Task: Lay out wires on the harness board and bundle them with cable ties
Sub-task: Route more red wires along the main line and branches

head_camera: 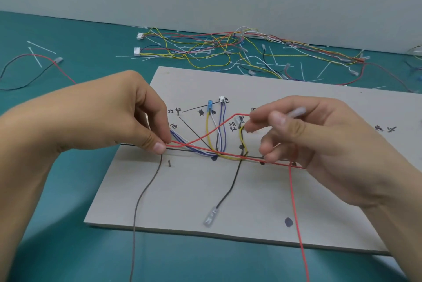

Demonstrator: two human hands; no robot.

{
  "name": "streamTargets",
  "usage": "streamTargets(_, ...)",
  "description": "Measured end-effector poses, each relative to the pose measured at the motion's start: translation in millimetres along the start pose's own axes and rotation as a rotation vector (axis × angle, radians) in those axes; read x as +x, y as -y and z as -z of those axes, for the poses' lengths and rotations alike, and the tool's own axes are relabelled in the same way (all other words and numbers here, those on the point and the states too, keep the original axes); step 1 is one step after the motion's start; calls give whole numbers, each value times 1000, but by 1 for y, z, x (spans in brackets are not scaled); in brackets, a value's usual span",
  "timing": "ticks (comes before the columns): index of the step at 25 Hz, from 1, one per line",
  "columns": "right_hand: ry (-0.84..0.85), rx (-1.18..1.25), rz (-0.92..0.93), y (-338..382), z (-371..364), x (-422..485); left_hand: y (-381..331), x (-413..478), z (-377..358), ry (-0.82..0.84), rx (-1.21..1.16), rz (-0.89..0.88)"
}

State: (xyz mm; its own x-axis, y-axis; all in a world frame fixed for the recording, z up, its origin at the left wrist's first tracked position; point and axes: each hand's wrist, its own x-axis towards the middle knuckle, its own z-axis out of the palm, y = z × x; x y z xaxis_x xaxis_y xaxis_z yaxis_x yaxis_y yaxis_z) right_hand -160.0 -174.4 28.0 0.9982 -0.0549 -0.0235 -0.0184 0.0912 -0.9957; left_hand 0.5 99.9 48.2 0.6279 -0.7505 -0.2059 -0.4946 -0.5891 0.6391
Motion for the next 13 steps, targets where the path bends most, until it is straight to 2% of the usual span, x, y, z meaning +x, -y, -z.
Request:
streamTargets(3, -144, -88, 2, 0, 0, 3, -7, -2, -6, -41, 96, 18)
streamTargets(6, -172, -166, -13, 3, 0, 3, -13, -5, -11, -64, 210, -12)
streamTargets(13, -258, -296, -5, 7, 4, 4, -21, -5, -19, 4, 199, -25)
